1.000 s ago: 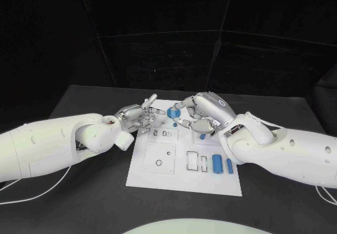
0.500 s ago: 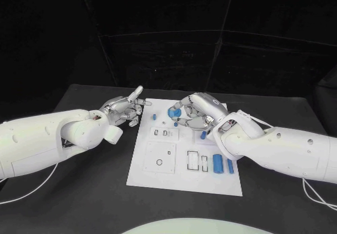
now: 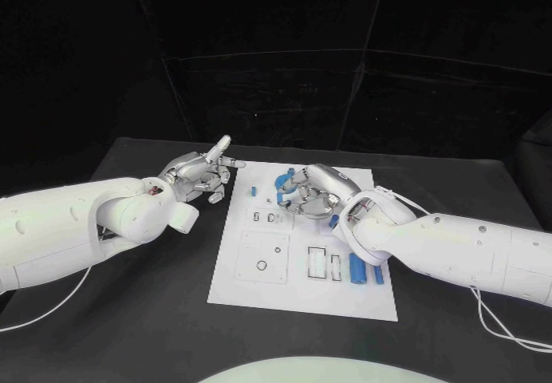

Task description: Assemble the parts on the task board

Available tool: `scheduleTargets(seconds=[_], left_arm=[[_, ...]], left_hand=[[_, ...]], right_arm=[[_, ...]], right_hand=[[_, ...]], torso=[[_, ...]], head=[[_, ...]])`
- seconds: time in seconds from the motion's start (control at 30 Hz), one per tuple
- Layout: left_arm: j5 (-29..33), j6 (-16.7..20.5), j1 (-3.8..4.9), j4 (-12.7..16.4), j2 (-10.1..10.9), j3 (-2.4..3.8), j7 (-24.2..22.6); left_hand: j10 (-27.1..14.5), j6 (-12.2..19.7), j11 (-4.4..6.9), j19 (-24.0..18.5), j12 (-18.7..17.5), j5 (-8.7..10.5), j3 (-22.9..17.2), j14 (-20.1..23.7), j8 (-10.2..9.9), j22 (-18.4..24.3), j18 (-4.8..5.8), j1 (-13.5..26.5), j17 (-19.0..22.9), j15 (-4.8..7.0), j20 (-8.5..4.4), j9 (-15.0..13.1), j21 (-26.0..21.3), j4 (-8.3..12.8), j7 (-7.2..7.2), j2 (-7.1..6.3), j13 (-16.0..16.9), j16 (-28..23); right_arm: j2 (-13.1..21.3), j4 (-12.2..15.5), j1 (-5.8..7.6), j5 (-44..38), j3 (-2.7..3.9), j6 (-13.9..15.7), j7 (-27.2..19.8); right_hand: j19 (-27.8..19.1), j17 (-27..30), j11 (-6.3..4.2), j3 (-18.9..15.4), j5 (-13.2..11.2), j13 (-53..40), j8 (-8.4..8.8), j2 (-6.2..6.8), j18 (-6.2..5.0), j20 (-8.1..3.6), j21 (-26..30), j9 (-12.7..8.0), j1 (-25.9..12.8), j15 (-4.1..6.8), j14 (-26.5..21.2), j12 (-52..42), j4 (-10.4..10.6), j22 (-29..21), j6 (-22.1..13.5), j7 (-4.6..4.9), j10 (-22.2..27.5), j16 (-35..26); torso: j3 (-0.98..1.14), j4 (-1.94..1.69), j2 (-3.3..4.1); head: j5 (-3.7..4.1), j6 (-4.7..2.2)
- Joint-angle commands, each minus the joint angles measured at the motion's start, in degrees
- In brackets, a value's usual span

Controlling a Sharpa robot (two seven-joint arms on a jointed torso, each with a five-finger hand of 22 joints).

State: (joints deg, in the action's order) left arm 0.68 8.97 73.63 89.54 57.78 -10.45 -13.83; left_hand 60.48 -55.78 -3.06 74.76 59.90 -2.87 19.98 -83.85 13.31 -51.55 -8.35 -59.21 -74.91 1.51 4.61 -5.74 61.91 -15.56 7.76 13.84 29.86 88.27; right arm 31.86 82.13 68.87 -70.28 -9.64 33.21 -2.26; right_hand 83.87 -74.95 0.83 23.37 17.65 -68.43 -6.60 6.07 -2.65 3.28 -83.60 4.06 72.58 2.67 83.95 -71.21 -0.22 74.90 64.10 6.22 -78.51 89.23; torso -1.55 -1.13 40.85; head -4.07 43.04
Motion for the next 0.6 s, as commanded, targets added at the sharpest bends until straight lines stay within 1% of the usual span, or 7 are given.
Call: scheduleTargets(seconds=[0.03,0.07,0.17,0.3,0.47,0.6], left_arm=[[-0.6,0.1,0.12,0.1,-0.2,0.06,-1.6],[-0.6,0.0,0.13,0.1,-0.3,0.06,-1.6],[-0.6,-0.1,0.13,0.1,-0.6,0.06,-1.6],[-0.6,-0.3,0.14,0.1,-0.9,0.05,-1.4],[-0.6,-0.6,0.14,0.1,-1.0,0.05,-1.3],[-0.6,-0.8,0.14,0.2,-1.1,0.05,-1.2]], left_hand=[[-0.3,0.0,0.00,0.0,-0.1,0.18,-0.1,-4.8,-0.1,0.0,0.45,-0.5,-10.6,-0.39,0.17,0.1,-0.3,0.2,-0.03,-0.09,0.0,-0.1],[-0.3,0.0,0.00,-0.1,-0.1,0.18,0.0,-4.8,-0.1,0.0,0.44,-0.5,-10.7,-0.39,0.17,0.1,-0.3,0.2,-0.03,-0.09,0.0,-0.1],[-0.3,0.0,0.00,-0.1,-0.1,0.18,0.0,-4.8,-0.1,0.0,0.44,-0.5,-10.7,-0.39,0.17,0.1,-0.3,0.2,-0.03,-0.09,0.0,-0.1],[-0.3,0.0,-0.01,-0.1,-0.1,0.18,0.0,-4.8,-0.1,0.0,0.44,-0.6,-10.7,-0.39,0.17,0.1,-0.3,0.3,-0.02,-0.15,0.0,-0.1],[-0.4,0.1,-0.01,-0.1,-0.1,0.18,0.0,-4.8,-0.1,0.0,0.44,-0.7,-10.7,-0.39,0.17,0.1,-0.3,0.3,-0.02,-0.22,0.0,-0.1],[-0.4,0.1,-0.01,-0.1,-0.1,0.18,0.0,-4.8,-0.1,0.0,0.44,-0.7,-10.7,-0.39,0.17,0.1,-0.3,0.3,-0.02,-0.22,0.0,-0.1]], right_arm=[[-0.5,-0.6,-0.09,2.4,0.04,-3.3,1.0],[-0.8,-0.9,-0.20,2.5,0.05,-3.5,1.1],[-1.4,-1.8,-0.51,2.6,0.05,-4.3,1.4],[-2.1,-2.8,-0.88,2.7,0.05,-5.7,2.1],[-2.5,-3.4,-1.26,2.7,0.05,-6.7,2.7],[-2.7,-3.7,-1.44,2.4,0.05,-7.1,3.1]], right_hand=[[1.1,-14.0,0.27,-0.1,0.2,0.0,-0.10,-0.68,-0.12,-0.28,0.2,0.1,0.2,0.32,5.8,0.2,0.0,1.7,0.7,-0.23,0.0,0.1],[1.1,-14.0,0.27,-0.1,0.2,0.0,-0.10,-0.68,-0.12,-0.28,0.2,0.1,0.2,0.32,5.8,0.2,0.0,1.7,0.7,-0.23,0.0,0.1],[1.1,-13.9,0.28,-0.1,0.3,0.0,-0.10,-0.72,-0.12,-0.27,0.2,0.1,0.1,0.31,5.8,0.1,0.0,1.7,0.7,-0.23,-0.1,0.1],[1.0,-13.9,0.29,-0.2,0.5,0.0,-0.08,-0.76,-0.14,-0.26,0.3,0.1,0.0,0.30,5.8,0.2,0.1,1.6,0.7,-0.20,0.0,0.0],[1.0,-13.8,0.31,-0.3,0.6,0.1,-0.07,-0.78,-0.14,-0.25,0.3,0.1,0.0,0.29,5.8,0.2,0.1,1.6,0.6,-0.19,0.0,0.0],[1.0,-13.8,0.31,-0.3,0.6,0.1,-0.07,-0.78,-0.14,-0.25,0.3,0.1,0.0,0.29,5.8,0.2,0.1,1.6,0.6,-0.19,0.0,0.0]], torso=[[0.06,0.03,0.03],[0.07,0.08,0.02],[0.03,0.01,0.05],[0.06,0.00,0.04],[0.06,0.05,0.11],[0.04,0.03,0.07]], head=[[-0.02,0.05],[-0.04,0.07],[-0.05,0.09],[-0.16,0.15],[-0.29,0.14],[-0.34,0.26]])
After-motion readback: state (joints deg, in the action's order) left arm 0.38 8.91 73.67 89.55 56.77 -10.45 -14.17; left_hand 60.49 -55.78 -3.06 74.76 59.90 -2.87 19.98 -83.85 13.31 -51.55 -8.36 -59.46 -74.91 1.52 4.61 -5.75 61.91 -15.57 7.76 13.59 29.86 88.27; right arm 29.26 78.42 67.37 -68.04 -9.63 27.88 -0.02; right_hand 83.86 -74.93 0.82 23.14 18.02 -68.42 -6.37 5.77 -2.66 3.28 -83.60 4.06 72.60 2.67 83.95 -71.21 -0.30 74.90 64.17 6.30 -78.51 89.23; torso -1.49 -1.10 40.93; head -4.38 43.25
